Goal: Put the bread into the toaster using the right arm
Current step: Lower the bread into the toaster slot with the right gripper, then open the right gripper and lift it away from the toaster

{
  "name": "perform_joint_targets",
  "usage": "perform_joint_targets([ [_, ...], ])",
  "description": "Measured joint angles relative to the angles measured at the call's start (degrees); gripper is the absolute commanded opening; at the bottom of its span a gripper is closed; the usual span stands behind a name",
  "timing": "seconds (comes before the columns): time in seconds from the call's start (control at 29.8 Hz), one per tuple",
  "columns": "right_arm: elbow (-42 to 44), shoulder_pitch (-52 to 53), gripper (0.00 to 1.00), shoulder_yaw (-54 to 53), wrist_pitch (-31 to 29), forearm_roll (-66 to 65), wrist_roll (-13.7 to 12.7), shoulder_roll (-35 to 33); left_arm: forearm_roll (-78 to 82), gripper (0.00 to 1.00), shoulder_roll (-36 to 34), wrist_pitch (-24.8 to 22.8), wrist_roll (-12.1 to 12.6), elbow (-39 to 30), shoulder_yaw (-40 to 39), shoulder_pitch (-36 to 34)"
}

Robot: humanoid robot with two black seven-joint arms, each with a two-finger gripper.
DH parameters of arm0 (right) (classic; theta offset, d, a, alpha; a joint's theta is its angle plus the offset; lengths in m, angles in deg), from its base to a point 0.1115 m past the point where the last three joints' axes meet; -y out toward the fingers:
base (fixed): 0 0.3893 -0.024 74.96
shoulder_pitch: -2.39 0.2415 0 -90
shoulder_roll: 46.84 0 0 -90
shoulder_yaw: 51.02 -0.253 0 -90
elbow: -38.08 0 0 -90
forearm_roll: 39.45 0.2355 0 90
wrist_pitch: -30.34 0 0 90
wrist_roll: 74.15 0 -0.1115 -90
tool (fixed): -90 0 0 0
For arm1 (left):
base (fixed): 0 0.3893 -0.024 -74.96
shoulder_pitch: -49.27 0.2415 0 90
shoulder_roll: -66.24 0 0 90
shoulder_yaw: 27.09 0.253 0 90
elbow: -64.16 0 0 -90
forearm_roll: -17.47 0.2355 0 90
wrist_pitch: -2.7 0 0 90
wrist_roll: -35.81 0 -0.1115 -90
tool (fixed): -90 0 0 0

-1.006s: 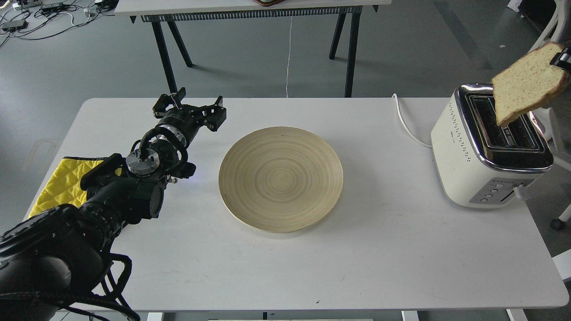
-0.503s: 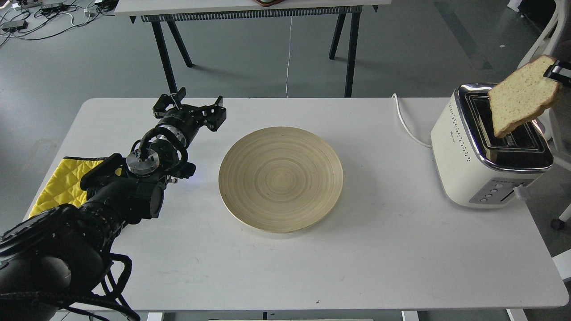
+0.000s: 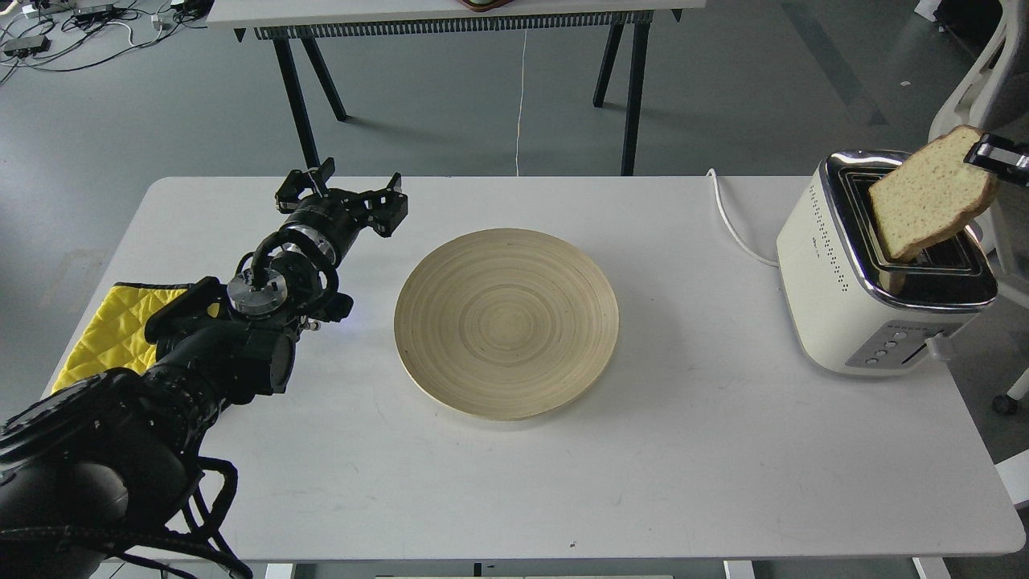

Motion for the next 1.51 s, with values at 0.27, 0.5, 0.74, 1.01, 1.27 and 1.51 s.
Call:
perform_joint_targets([
  [0.27,0.12,-2.04,0.0,-0.39,0.1,0.04,0.1,0.48,0.0,1.0,0.0,0.0,0.0,0.0,-0.01,0.0],
  [0.5,0.74,-5.54,0.0,-3.27,0.49,0.24,0.07,1.35,0.0,1.0,0.0,0.0,0.0,-0.01,-0.01,0.0],
  [0.74,1.8,-8.52,0.0,-5.79,0.81,0.57,0.04,1.92,0.0,1.0,0.0,0.0,0.0,-0.02,-0.01,0.0],
  [1.01,3.46,-10.97,0.05,-7.08,0.82,0.78,-0.17,3.09,0.0,1.0,0.0,0.0,0.0,-0.01,-0.01,0.0],
  [1.27,5.84,-14.78,0.57,-10.05,1.46,0.79,-0.27,3.34,0.02,1.0,0.0,0.0,0.0,-0.01,-0.01,0.0],
  [1.51,6.09,-15.25,0.97,-11.73,1.59,0.8,0.04,3.3,0.02,1.0,0.0,0.0,0.01,0.0,-0.01,0.0],
])
